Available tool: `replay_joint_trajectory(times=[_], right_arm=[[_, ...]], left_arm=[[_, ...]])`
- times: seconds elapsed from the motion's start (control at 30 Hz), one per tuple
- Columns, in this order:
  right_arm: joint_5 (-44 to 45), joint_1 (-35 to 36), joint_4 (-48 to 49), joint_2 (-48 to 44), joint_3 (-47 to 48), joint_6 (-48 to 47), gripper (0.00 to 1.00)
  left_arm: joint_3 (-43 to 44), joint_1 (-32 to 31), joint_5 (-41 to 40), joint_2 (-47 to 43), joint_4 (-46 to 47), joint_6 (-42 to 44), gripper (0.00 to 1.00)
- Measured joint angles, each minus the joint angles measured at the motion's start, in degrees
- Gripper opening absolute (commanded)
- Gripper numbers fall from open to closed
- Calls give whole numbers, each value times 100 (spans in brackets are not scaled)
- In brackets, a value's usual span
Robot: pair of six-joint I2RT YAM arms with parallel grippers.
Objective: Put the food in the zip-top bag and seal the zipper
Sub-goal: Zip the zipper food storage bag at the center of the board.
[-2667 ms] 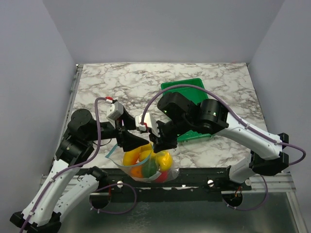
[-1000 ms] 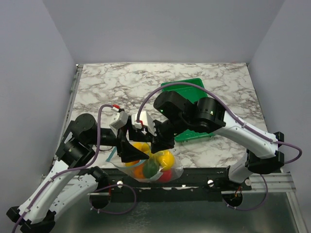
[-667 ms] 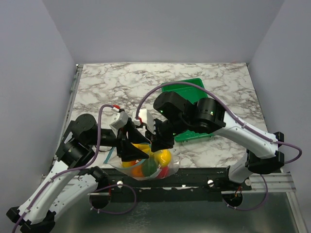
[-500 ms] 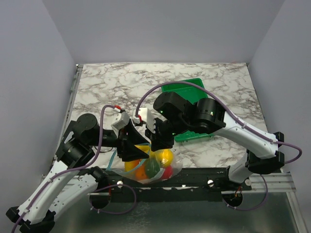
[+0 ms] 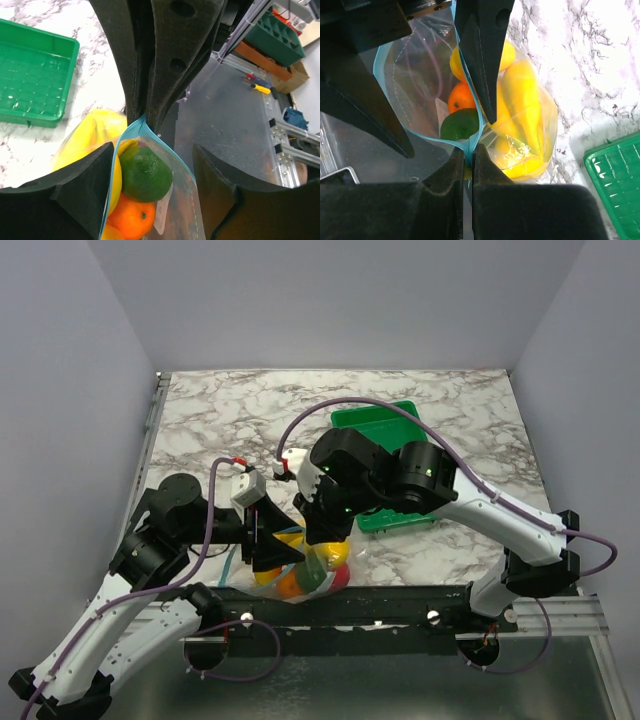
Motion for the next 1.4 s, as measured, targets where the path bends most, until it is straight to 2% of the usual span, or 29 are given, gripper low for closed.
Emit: replay_joint_trajectory(times=[0.17, 0.23, 0.4, 0.5, 0.53, 0.57, 0.73, 0.8, 0.93, 1.07, 1.17, 1.4], right_arm=[[129, 0, 153, 35, 0, 313, 1], [184, 0, 179, 52, 17, 417, 1], [236, 2, 240, 105, 94, 570, 1], [269, 2, 254, 103, 105, 610, 1], [273, 9, 254, 103, 105, 629, 1], [273, 11, 256, 103, 105, 634, 1], [273, 11, 334, 46, 26, 645, 1], [273, 11, 407, -13, -57, 625, 5], [271, 11, 686, -223, -350, 535, 25], [280, 11, 1121, -708, -935, 343, 41], [308, 7, 1561, -1217, -1493, 212, 45], [214, 7, 2653, -2087, -2643, -22, 47]], left_arm=[[4, 0, -262, -33, -214, 107, 66], [7, 0, -317, -42, -260, 127, 62], [7, -13, -470, -90, -358, 221, 40], [7, -57, -581, -138, -415, 269, 17], [7, -74, -627, -160, -466, 289, 3], [7, -85, -675, -177, -505, 323, 0], [42, -151, -839, -195, -553, 391, 0], [57, -162, -876, -195, -560, 428, 0], [96, -186, -938, -188, -562, 476, 0], [101, -186, -970, -164, -715, 529, 0], [103, -186, -973, -146, -817, 557, 0], [107, -186, -973, -142, -909, 575, 0]])
